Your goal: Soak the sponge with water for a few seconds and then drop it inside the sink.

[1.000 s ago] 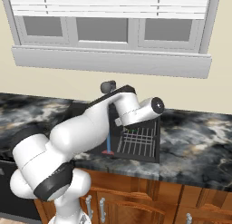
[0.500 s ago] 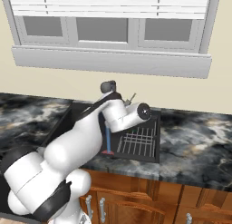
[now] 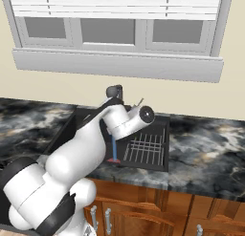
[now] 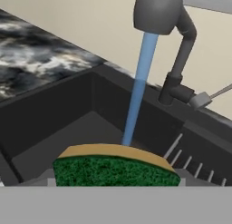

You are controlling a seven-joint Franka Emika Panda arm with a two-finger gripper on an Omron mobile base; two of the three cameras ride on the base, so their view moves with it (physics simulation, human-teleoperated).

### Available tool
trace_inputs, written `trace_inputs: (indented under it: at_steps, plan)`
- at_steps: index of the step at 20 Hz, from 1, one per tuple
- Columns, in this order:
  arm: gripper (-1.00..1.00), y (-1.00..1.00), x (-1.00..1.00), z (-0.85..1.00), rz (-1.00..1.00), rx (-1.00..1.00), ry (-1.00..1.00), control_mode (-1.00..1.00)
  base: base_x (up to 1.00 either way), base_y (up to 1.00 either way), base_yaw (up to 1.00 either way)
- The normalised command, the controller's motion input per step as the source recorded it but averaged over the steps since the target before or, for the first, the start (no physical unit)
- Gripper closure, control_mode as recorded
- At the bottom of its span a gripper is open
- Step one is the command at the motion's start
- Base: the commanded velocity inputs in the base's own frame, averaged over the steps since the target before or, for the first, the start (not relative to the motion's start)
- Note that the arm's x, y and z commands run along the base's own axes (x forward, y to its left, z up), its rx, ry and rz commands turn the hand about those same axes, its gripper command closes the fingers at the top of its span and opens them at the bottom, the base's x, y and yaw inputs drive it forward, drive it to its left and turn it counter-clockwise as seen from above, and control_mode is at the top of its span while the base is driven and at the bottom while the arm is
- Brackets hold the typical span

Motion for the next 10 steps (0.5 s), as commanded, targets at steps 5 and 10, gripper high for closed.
trace_inputs:
  at_steps: [5, 10]
  plan:
    - [1.0, 0.12, 0.0, 0.0, 0.0, 0.0, 0.02, -1.0, 0.0, 0.0, 0.0]
    - [1.0, 0.25, 0.0, 0.0, 0.05, 0.0, 0.0, -1.0, 0.0, 0.0, 0.0]
